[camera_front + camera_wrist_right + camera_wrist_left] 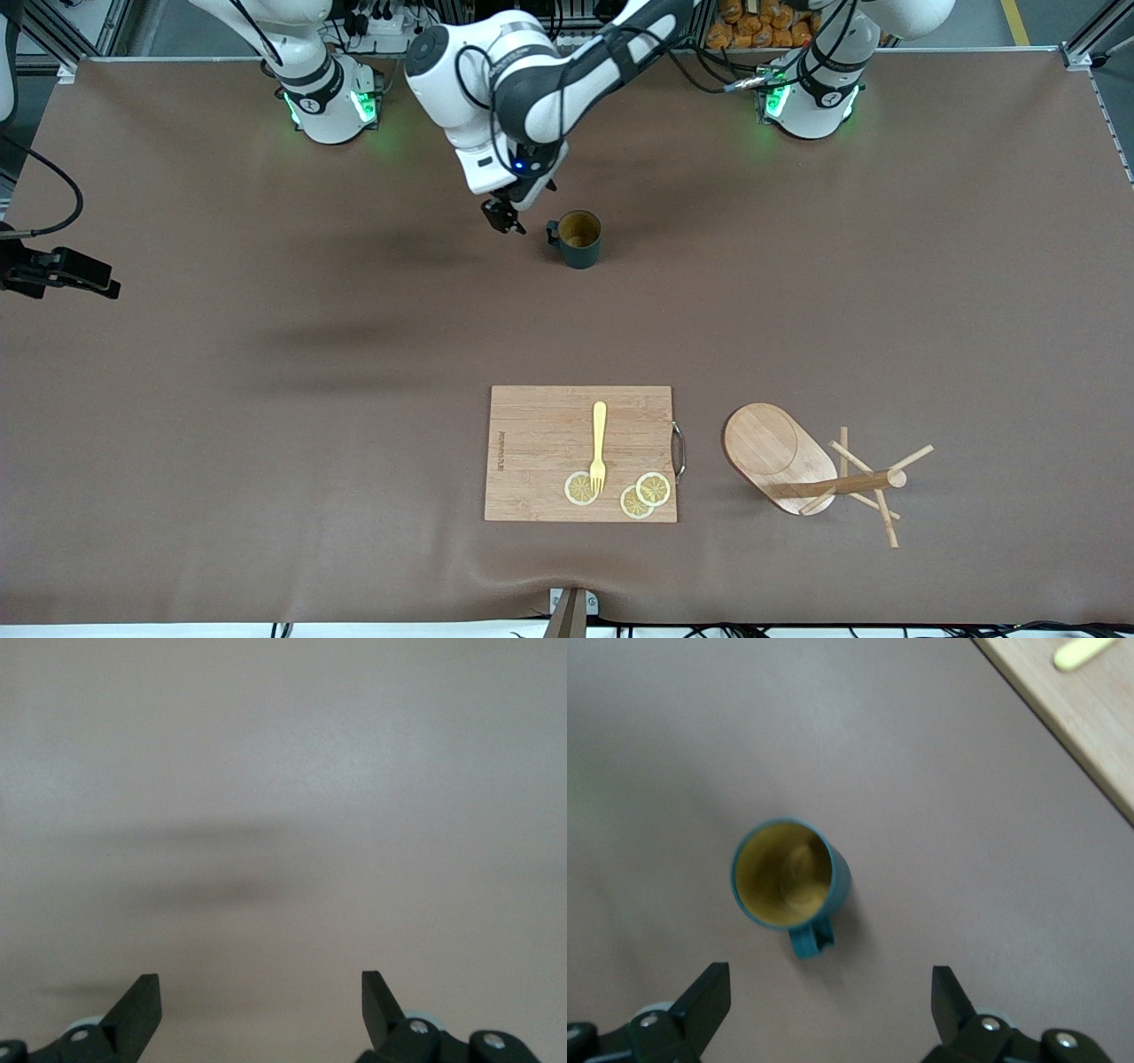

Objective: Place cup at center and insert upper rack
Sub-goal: 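Grasp the teal mug handle with the left gripper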

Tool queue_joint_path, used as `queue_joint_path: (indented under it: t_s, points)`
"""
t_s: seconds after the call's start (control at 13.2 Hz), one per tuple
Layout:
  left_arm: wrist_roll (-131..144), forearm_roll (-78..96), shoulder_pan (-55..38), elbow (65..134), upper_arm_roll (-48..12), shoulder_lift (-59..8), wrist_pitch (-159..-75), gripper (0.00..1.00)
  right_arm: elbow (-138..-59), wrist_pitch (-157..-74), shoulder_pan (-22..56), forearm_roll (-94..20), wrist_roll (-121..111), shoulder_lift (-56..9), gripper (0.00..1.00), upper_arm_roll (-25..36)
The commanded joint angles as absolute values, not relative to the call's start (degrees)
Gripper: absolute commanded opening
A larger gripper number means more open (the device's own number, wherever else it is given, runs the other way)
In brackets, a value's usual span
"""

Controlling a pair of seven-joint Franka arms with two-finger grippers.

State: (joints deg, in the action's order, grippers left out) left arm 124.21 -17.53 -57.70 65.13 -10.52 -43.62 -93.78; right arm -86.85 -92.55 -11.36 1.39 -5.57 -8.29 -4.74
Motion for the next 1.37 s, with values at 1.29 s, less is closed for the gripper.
queue_joint_path:
  t_s: [1.29]
  points:
    - [139.2,-25.8,-68.8,54.2,-2.5,-62.0,-87.5,1.0,-86.4,-89.4,-11.8,1.0,0.6,-9.1,1.0,-6.0]
